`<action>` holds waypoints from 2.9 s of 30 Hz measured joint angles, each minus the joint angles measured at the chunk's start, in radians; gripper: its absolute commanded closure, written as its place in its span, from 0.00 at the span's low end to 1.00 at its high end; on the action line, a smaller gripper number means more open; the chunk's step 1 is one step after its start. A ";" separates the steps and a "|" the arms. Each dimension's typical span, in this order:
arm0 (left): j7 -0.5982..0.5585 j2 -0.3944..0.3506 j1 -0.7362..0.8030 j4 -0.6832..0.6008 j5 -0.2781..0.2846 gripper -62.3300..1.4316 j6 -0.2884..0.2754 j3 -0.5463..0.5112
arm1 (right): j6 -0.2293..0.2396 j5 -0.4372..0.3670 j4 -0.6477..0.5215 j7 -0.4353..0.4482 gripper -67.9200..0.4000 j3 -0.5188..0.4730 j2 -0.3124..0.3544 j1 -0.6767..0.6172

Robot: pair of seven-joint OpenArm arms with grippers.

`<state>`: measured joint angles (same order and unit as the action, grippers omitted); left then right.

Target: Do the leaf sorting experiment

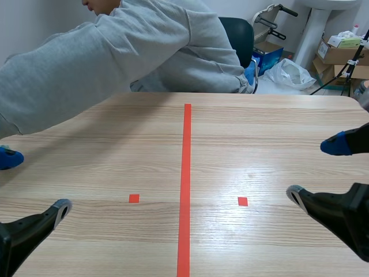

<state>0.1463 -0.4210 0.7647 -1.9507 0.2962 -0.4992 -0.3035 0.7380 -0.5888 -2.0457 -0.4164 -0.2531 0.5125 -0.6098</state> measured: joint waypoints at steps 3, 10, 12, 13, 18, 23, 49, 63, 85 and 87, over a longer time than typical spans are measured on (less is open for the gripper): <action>0.002 -0.005 -0.007 0.000 -0.007 0.00 -0.017 0.000 | -0.007 0.024 0.000 -0.034 0.19 0.002 0.080 0.000; 0.000 -0.080 -0.014 0.000 -0.008 0.00 -0.053 0.002 | 0.000 0.026 0.000 -0.034 0.19 0.000 0.038 0.003; 0.000 -0.080 -0.014 0.000 -0.008 0.00 -0.053 0.002 | 0.002 0.043 0.000 -0.040 0.19 0.000 0.020 0.003; 0.000 -0.080 -0.014 0.000 -0.008 0.00 -0.053 0.002 | -0.009 0.046 0.000 -0.052 0.19 0.000 0.019 0.005; -0.008 -0.080 -0.014 0.000 -0.008 0.00 -0.053 0.002 | -0.229 0.128 0.001 -0.117 0.19 -0.001 -0.002 0.019; -0.008 -0.080 -0.015 0.000 -0.008 0.00 -0.053 0.002 | -0.218 0.115 0.001 -0.125 0.19 0.000 -0.002 0.016; -0.008 -0.080 -0.017 0.000 -0.008 0.00 -0.053 0.002 | -0.217 0.114 0.001 -0.125 0.19 0.000 -0.002 0.016; -0.008 -0.080 -0.017 0.000 -0.008 0.00 -0.053 0.002 | -0.217 0.114 0.001 -0.125 0.19 0.000 -0.002 0.016; -0.008 -0.080 -0.017 0.000 -0.008 0.00 -0.053 0.002 | -0.217 0.114 0.001 -0.129 0.19 0.000 -0.002 0.016; -0.008 -0.080 -0.017 0.000 -0.008 0.00 -0.053 0.002 | -0.217 0.114 0.001 -0.129 0.19 0.000 -0.002 0.016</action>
<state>0.1387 -0.5011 0.7479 -1.9507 0.2886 -0.5518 -0.3019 0.5205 -0.4744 -2.0445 -0.5453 -0.2531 0.5102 -0.5934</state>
